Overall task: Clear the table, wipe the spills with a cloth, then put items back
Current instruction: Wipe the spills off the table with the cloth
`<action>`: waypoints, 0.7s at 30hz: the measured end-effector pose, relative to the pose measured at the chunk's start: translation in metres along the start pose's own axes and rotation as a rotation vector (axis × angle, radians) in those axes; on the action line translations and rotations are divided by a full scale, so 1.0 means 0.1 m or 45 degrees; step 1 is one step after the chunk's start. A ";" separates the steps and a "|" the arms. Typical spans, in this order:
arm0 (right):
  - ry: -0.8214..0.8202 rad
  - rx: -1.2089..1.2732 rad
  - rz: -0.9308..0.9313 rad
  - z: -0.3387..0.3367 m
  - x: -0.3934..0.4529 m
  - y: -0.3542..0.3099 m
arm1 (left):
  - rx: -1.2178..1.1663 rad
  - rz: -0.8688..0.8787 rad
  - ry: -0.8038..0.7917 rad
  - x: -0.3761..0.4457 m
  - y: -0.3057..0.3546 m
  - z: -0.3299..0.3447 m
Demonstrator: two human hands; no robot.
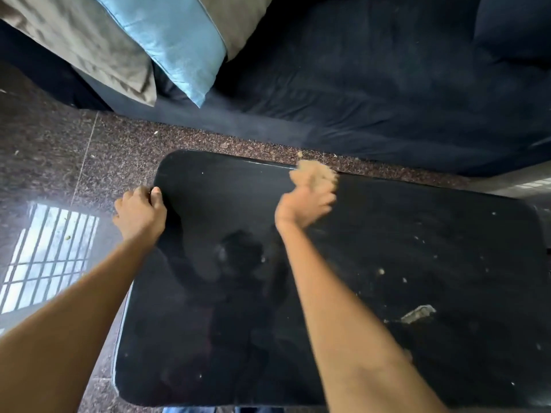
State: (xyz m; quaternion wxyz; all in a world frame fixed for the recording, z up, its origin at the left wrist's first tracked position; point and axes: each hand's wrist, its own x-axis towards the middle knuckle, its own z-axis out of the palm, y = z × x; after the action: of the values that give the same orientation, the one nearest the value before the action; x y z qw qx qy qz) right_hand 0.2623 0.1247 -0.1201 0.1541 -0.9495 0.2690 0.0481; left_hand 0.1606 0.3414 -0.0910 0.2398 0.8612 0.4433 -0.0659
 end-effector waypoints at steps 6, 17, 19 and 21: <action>-0.304 -0.225 -1.429 0.11 -1.03 -0.66 | -0.051 -0.043 0.051 -0.25 0.00 0.08; 0.031 -0.243 -0.263 -0.53 0.67 1.03 | -0.129 -0.059 0.122 -0.25 0.00 0.08; 0.073 -0.140 0.093 -0.43 0.60 0.87 | -0.193 -0.091 0.113 -0.17 -0.04 0.03; 0.122 -0.060 0.290 -0.26 0.40 0.48 | -0.229 -0.118 0.101 -0.05 -0.09 0.00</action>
State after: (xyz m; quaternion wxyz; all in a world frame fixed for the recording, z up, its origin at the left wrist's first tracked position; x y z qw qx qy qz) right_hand 0.2710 0.0583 -0.1152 0.1123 -0.9173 0.3810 0.0263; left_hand 0.1506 0.3425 -0.0923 0.2952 0.8166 0.4960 -0.0029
